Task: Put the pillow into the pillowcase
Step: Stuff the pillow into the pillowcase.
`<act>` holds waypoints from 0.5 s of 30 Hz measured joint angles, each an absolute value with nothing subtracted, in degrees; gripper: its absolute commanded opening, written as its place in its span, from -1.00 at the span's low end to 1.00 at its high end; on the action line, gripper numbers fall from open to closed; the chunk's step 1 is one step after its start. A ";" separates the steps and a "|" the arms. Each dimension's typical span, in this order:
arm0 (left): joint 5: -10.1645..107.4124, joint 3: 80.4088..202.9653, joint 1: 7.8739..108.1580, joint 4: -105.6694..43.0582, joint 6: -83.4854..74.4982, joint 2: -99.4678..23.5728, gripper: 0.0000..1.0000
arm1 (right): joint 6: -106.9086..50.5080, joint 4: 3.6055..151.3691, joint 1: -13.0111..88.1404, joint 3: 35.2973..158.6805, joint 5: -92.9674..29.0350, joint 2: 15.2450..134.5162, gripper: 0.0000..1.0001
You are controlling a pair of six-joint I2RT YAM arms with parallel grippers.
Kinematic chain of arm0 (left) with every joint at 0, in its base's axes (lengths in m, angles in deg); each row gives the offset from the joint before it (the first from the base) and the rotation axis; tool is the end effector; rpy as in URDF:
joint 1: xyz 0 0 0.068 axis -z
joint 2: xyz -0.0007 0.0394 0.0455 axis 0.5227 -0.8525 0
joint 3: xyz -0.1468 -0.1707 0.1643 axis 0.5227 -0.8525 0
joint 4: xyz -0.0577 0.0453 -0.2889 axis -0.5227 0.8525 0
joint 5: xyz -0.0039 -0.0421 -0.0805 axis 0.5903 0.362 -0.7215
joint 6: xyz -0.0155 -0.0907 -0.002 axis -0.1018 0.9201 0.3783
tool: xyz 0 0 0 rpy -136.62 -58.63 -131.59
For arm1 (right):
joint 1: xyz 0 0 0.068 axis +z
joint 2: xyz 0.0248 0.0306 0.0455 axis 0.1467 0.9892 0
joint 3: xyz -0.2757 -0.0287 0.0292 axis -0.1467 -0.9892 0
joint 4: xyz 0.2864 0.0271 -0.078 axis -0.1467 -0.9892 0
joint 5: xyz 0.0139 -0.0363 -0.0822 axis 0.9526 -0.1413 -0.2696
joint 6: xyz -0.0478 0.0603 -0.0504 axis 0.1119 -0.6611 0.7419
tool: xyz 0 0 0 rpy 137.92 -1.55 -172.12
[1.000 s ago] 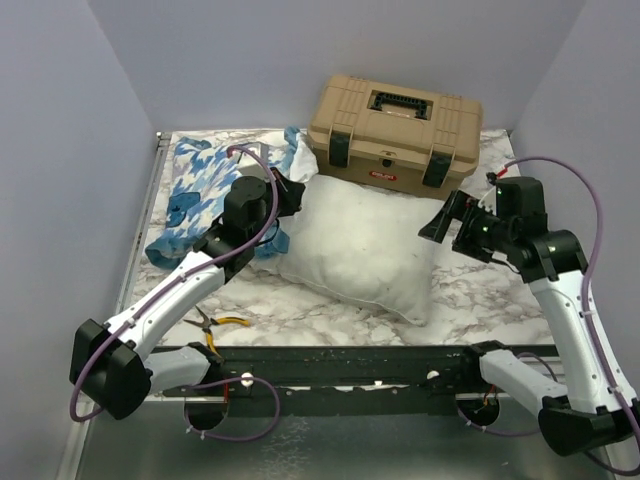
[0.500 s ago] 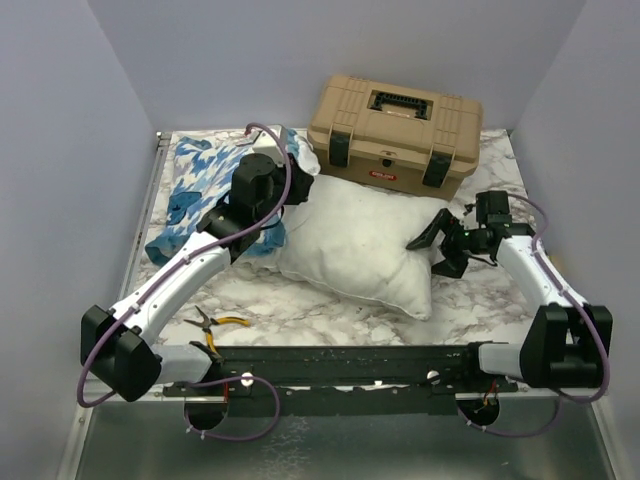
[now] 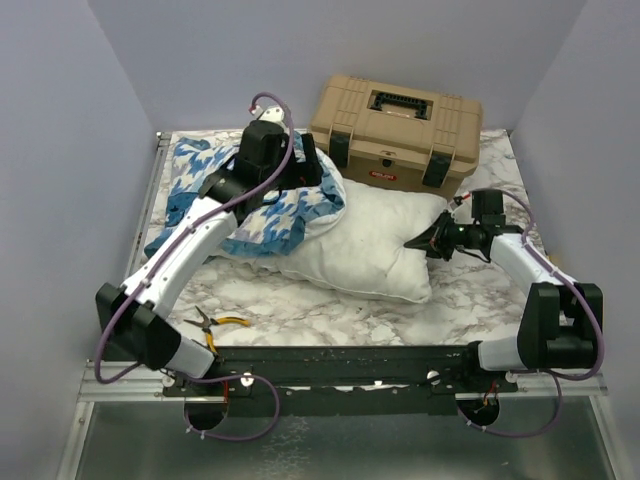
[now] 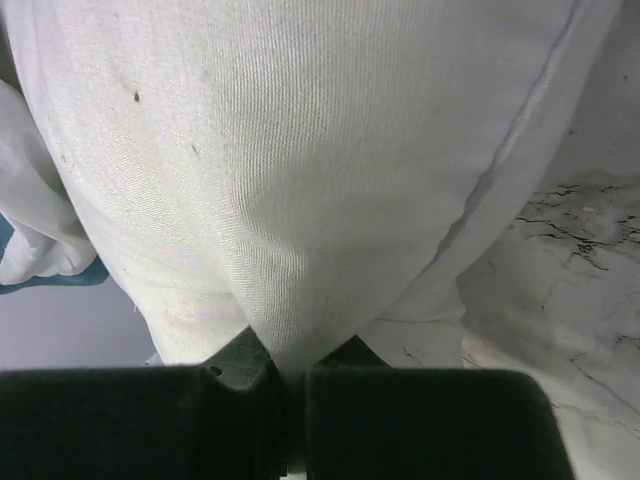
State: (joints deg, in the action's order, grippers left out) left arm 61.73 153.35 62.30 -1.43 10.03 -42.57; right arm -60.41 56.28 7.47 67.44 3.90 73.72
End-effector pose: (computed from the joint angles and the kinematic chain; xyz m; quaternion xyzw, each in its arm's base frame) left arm 0.3432 -0.1963 0.3947 0.0112 0.8380 -0.2281 0.4956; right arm 0.3185 0.0515 0.1608 0.2006 0.8713 0.4242 0.1440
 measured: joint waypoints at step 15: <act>55.54 168.21 65.58 8.51 15.91 -67.01 0.52 | -56.67 55.91 7.47 66.98 3.99 72.87 -1.00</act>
